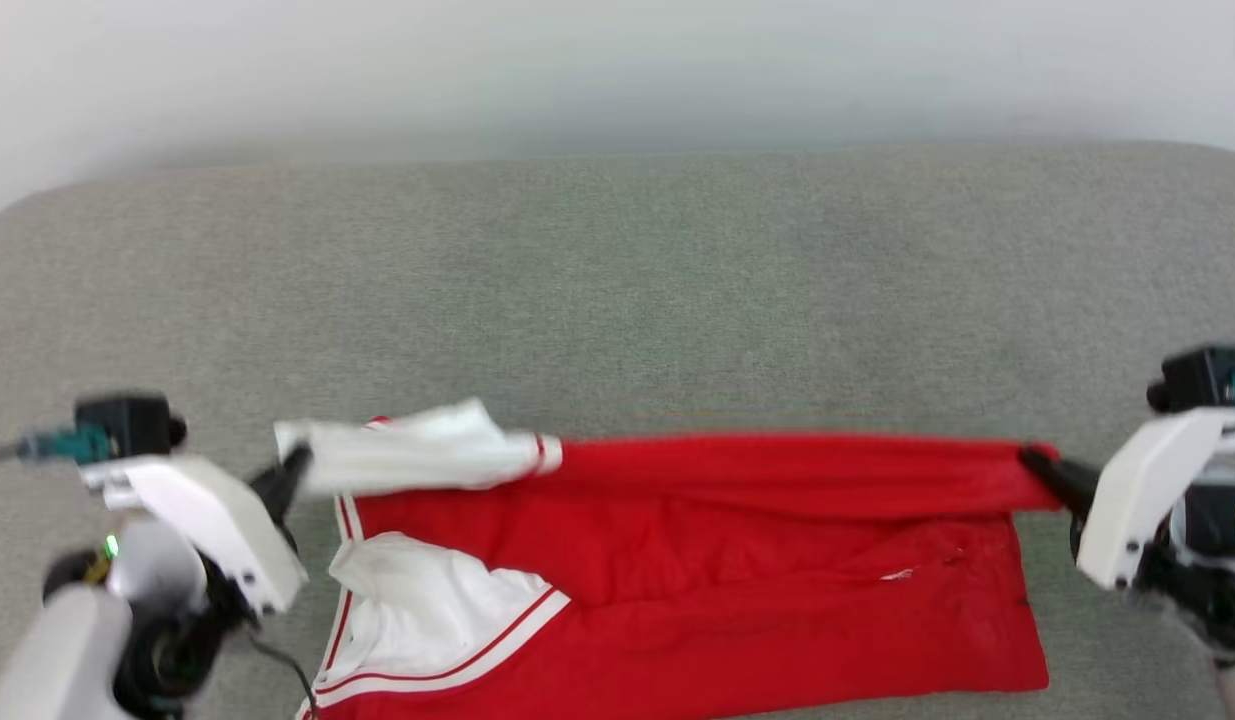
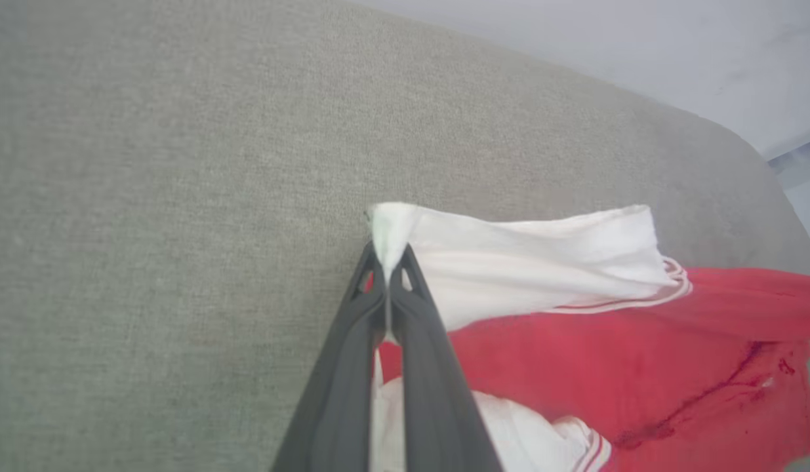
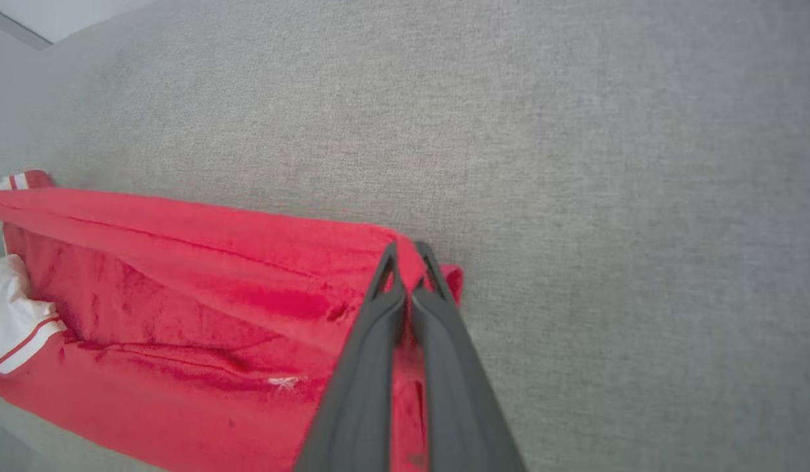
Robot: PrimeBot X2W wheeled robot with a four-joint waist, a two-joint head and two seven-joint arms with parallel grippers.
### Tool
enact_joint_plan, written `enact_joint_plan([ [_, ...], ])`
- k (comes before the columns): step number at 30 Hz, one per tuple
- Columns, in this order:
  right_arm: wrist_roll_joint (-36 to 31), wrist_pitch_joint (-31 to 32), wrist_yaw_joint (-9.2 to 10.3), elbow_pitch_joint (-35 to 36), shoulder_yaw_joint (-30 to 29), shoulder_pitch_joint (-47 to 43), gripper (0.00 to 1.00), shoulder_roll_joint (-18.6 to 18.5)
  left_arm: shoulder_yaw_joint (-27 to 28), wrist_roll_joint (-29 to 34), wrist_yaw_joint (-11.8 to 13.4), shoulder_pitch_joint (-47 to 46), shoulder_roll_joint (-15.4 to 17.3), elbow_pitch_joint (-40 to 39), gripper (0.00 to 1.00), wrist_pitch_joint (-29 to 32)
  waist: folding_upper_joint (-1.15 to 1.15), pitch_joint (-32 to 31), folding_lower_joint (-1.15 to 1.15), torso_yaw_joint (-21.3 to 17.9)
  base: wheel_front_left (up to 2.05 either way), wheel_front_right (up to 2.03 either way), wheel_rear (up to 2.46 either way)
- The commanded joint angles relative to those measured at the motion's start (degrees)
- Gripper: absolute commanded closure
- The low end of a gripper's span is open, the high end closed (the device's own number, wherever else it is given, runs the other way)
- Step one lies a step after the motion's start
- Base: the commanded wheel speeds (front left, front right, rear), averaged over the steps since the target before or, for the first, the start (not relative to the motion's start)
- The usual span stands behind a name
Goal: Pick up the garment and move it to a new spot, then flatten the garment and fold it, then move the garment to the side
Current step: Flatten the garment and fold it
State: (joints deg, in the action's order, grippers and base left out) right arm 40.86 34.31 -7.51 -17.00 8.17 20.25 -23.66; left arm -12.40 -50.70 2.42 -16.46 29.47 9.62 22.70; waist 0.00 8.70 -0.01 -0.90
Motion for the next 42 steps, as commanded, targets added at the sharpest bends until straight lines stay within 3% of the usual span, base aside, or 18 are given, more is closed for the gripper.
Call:
enact_joint_plan([
  [1, 0.45, 0.23, 0.04, 0.10, -0.76, -2.01, 1.00, 0.54, 0.28, -0.37, 0.57, 2.09, -0.29, -0.37, 1.00, -0.72, 0.00, -0.47, 0.01, 0.51, 0.00, 0.00, 0.00],
  [8, -0.12, -1.74, 0.04, -0.35, -3.33, -10.40, 1.00, 3.56, 0.22, -2.68, 2.06, 13.89, -2.78, -0.61, 1.00, -2.26, 0.00, -1.55, 0.01, 0.40, 0.00, 0.00, 0.00],
  [9, -0.01, -2.08, 0.03, -0.77, -3.65, -11.04, 0.80, 4.07, -0.14, -3.10, 2.03, 14.80, -3.32, -0.51, 1.00, -2.05, 0.00, -1.54, 0.01, 0.39, 0.00, 0.00, 0.00],
  [10, 0.20, -2.30, 0.03, -1.18, -3.79, -11.79, 0.44, 4.53, -0.63, -3.09, 1.96, 15.61, -3.74, -0.37, 0.73, -2.01, 0.00, -1.62, 0.01, 0.38, 0.00, 0.00, 0.00],
  [11, 0.06, -2.91, 0.03, -1.37, -3.76, -12.41, 0.00, 4.85, -0.95, -3.12, 2.15, 16.23, -4.22, -0.10, 0.36, -2.30, 0.00, -1.68, 0.01, 0.33, 0.00, 0.00, 0.00],
  [12, -0.12, -3.76, 0.03, -1.55, -3.86, -12.74, 0.00, 5.15, -1.26, -3.20, 2.21, 16.79, -4.68, 0.22, 0.00, -2.48, 0.00, -1.72, 0.01, 0.27, 0.00, 0.00, 0.00],
  [15, -0.15, -5.81, 0.03, -1.96, -3.40, -14.12, 0.00, 5.83, -1.55, -2.38, 2.66, 17.26, -6.05, 0.95, 0.00, -4.39, 0.00, -2.03, 0.01, 0.05, 0.00, 0.00, 0.00],
  [24, -1.42, -10.50, 0.03, 4.81, -5.36, -14.47, 0.00, 3.10, -1.30, 4.51, 2.27, 14.13, -7.09, -3.97, 0.00, -16.63, 0.00, -4.47, 0.01, -0.95, 0.00, 0.00, 0.00],
  [35, -5.58, 4.47, 0.03, 9.87, -15.08, -14.19, 0.00, 1.97, -2.20, 15.52, 4.13, 10.02, -8.36, -9.99, 0.00, -31.99, 0.00, -5.83, 0.01, 0.87, 0.00, 0.00, 0.00],
  [42, -8.05, 12.05, 0.03, 9.82, -17.82, -16.57, 0.00, 5.98, -4.84, 21.94, 5.47, 8.20, -10.66, -12.60, 0.00, -36.66, 0.00, -2.00, 0.01, 6.35, 0.00, 0.00, 0.00],
])
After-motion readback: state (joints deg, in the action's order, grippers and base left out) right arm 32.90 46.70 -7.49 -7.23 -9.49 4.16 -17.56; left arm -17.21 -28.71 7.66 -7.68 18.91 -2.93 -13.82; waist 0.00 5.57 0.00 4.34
